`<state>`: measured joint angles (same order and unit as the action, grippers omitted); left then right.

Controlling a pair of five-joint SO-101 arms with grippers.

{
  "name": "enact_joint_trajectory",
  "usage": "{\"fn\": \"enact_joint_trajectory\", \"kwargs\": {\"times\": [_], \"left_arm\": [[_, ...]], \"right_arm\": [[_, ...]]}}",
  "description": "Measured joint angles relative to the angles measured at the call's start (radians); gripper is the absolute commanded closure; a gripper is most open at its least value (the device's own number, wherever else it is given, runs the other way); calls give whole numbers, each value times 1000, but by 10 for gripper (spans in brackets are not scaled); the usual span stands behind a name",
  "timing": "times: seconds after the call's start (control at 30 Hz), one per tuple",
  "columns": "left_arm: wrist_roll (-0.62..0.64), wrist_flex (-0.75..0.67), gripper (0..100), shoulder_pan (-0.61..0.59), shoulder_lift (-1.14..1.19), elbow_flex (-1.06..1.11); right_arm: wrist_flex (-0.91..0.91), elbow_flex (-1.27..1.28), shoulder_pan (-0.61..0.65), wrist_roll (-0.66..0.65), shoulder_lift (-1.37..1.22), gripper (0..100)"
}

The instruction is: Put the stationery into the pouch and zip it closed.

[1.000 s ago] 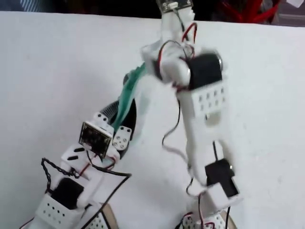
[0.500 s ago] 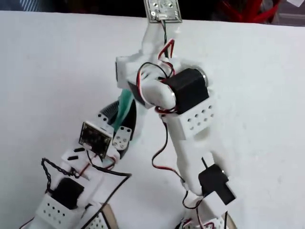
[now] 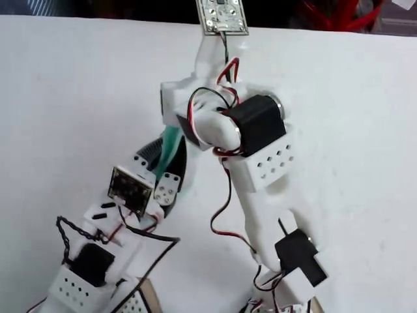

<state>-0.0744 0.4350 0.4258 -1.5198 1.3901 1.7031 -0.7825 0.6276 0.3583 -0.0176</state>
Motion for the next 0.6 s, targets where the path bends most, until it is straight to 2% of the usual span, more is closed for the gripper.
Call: {"fn": "enact_joint_trajectory", "kwargs": {"times": [0.2,0.37,0.6], "left_arm": [[0,0,978,-3,0,0],[0,0,978,-3,0,3],[0,0,978,3,0,6]], "right_arm": [[-2,2,0,0,-21,891],[-2,-3,8,0,-37,804],[0,25,9,-2,34,833]]}}
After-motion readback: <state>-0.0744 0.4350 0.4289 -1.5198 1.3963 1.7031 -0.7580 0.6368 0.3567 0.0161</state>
